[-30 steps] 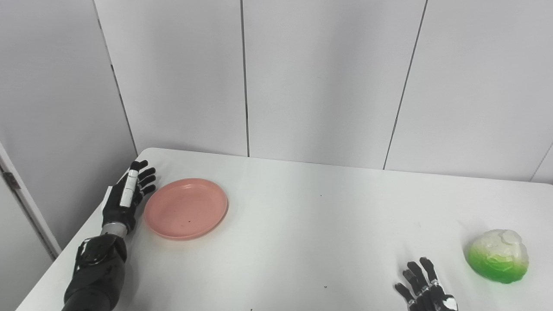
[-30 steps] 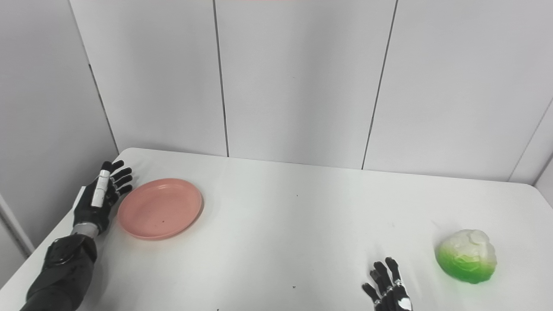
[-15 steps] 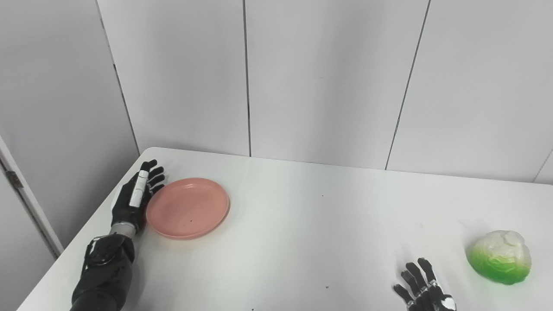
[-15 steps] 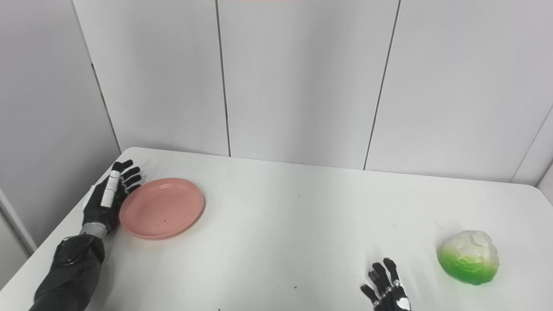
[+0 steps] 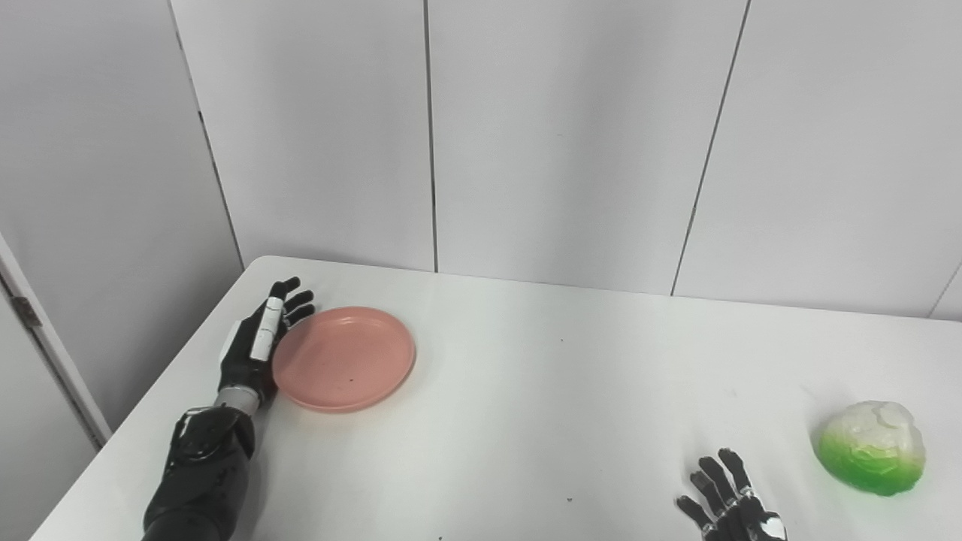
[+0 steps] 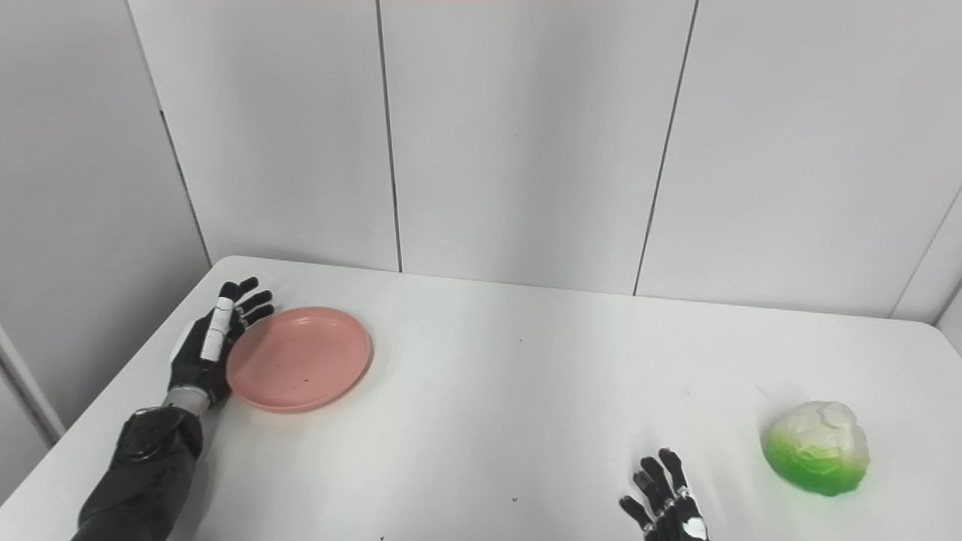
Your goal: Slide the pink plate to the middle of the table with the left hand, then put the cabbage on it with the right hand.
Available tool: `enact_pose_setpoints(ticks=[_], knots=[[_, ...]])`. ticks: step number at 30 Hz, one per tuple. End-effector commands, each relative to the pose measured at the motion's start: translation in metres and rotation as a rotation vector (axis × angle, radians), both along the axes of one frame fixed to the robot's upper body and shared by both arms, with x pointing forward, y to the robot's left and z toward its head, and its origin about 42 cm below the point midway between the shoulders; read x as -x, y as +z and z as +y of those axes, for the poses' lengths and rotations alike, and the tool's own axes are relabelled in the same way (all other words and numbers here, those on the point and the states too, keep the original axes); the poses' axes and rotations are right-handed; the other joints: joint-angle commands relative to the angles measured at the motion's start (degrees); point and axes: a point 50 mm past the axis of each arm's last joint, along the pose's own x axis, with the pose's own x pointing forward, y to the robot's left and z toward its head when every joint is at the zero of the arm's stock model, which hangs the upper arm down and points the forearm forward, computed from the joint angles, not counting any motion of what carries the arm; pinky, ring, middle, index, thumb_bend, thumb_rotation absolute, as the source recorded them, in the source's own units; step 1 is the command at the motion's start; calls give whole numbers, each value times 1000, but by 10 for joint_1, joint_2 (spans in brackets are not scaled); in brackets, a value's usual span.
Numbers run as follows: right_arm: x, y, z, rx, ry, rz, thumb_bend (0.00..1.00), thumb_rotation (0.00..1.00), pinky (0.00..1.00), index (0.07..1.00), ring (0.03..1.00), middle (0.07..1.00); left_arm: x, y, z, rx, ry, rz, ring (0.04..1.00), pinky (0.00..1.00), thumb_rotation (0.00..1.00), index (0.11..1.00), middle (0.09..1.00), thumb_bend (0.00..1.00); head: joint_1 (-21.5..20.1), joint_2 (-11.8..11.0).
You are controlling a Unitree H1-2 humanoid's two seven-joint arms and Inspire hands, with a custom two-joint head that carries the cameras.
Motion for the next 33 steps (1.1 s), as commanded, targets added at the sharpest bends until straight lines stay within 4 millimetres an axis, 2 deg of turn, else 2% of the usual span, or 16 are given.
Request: enact_pose_setpoints(ticks=[1, 7, 11, 17, 21, 25, 33], knots=[[40, -25, -10, 29, -1, 155, 863, 1000, 858, 949, 924, 922, -10, 9, -18, 7, -73, -17, 839, 799, 857, 849, 841, 983, -4, 2], [40, -24, -6, 17, 1, 154, 851, 1000, 860, 945, 917, 915, -12, 8, -35, 10, -105, -19, 831, 790, 883, 854, 834, 974, -14, 5], [40, -23, -5, 19, 0, 155, 857, 1000, 850, 941, 909, 911, -14, 7, -51, 49, -114, -11, 841, 793, 859, 851, 839, 974, -16, 7], [40, -22, -1, 21, 0, 154, 865, 1000, 844, 939, 907, 915, -16, 9, -76, 42, -175, -16, 877, 817, 894, 882, 864, 914, -26, 10], [39, -21, 2, 20, -3, 151, 871, 1000, 825, 933, 899, 909, -17, 9, -86, 28, -188, -9, 861, 837, 900, 870, 840, 947, -38, 14], [39, -20, 6, 18, -5, 151, 867, 1000, 812, 924, 893, 902, -18, 9, -99, 36, -218, 1, 863, 857, 890, 871, 846, 939, -50, 16], [41, -17, 13, 34, 0, 149, 853, 1000, 814, 927, 900, 907, -21, 9, -127, 44, -274, 0, 850, 819, 868, 855, 838, 922, -77, 27]])
